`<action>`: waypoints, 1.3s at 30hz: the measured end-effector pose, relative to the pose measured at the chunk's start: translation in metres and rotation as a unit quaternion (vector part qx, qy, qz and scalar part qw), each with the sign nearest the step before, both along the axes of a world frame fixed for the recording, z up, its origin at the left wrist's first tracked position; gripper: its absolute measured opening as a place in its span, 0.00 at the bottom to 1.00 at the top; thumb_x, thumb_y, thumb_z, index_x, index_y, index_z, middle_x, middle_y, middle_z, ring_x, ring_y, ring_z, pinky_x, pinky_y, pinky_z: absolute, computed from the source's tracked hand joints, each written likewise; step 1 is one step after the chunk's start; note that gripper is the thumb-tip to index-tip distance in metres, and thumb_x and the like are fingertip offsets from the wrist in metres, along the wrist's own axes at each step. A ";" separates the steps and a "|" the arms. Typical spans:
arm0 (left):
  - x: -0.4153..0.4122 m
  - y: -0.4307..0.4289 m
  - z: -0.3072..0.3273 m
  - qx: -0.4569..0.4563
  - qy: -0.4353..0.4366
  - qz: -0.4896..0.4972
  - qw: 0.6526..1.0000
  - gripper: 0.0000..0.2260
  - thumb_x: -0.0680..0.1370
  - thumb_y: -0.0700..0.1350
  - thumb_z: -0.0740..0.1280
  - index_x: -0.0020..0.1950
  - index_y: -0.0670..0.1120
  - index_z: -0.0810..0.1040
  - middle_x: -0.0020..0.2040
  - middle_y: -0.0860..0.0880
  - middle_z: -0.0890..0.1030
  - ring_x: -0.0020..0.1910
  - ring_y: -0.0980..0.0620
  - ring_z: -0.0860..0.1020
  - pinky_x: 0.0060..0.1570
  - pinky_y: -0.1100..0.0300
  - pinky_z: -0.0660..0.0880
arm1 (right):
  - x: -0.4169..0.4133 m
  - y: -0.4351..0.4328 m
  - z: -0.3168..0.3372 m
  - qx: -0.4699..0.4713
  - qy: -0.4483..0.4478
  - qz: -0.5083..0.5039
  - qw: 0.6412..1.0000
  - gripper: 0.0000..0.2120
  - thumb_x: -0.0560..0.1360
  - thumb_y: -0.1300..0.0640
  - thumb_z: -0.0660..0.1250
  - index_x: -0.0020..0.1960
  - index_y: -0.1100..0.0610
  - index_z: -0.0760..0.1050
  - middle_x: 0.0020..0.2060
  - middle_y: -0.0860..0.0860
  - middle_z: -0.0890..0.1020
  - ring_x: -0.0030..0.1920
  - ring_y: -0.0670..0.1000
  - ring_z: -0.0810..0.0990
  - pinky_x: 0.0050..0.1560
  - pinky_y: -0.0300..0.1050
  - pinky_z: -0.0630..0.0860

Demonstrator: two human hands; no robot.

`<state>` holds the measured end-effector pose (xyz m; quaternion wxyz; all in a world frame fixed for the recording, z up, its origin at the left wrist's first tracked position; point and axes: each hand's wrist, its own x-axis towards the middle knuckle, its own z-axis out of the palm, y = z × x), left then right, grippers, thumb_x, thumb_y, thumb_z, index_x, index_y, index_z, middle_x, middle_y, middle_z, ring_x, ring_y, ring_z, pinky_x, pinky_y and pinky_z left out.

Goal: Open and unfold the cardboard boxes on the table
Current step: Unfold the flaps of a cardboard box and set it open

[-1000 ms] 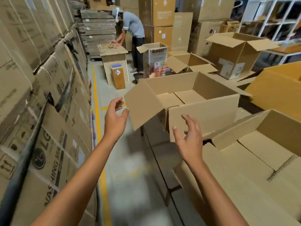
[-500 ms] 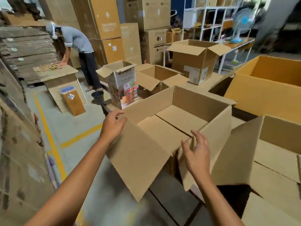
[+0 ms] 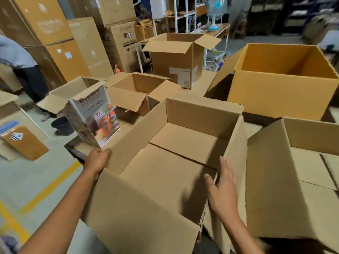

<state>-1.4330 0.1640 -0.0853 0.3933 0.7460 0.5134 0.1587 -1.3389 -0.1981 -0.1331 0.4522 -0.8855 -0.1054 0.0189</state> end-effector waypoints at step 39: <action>-0.036 0.044 -0.026 -0.240 -0.199 -0.170 0.935 0.28 0.73 0.45 0.64 0.74 0.51 0.69 0.63 0.45 0.78 0.57 0.44 0.79 0.57 0.46 0.77 | -0.143 0.069 0.017 0.288 0.116 -0.372 0.875 0.12 0.67 0.46 0.61 0.41 0.55 0.69 0.38 0.54 0.67 0.40 0.51 0.65 0.43 0.48 0.59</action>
